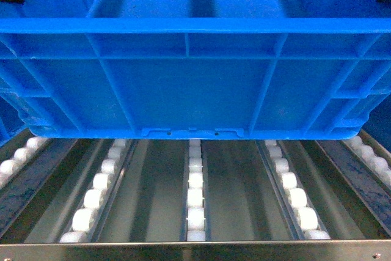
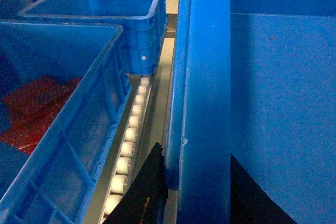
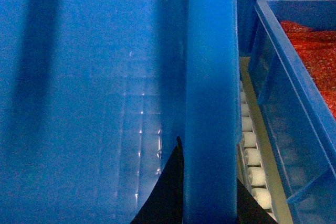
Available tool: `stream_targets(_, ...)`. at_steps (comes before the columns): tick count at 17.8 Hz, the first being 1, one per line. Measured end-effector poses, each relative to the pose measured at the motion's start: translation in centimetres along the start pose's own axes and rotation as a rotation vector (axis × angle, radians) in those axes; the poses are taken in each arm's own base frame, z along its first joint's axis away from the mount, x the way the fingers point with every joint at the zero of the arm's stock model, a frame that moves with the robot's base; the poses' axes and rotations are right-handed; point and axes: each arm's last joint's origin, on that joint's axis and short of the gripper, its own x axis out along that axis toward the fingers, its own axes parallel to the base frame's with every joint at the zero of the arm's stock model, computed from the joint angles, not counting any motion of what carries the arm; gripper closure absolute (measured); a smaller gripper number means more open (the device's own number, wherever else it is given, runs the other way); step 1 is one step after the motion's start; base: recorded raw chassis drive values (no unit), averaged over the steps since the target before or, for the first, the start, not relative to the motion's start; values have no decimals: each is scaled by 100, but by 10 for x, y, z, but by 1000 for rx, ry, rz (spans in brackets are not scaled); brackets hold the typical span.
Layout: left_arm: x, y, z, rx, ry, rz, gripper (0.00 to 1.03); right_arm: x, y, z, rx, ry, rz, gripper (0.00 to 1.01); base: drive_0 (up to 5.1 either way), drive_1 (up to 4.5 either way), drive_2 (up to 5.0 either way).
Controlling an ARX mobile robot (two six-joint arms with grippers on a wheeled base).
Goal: Place box next to blue box on left shelf
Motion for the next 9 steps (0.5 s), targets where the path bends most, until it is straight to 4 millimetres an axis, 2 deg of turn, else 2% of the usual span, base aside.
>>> stream_targets(9,0,0,0,0,0,0,84,0,0,0,0,0,0,94,0,0,0)
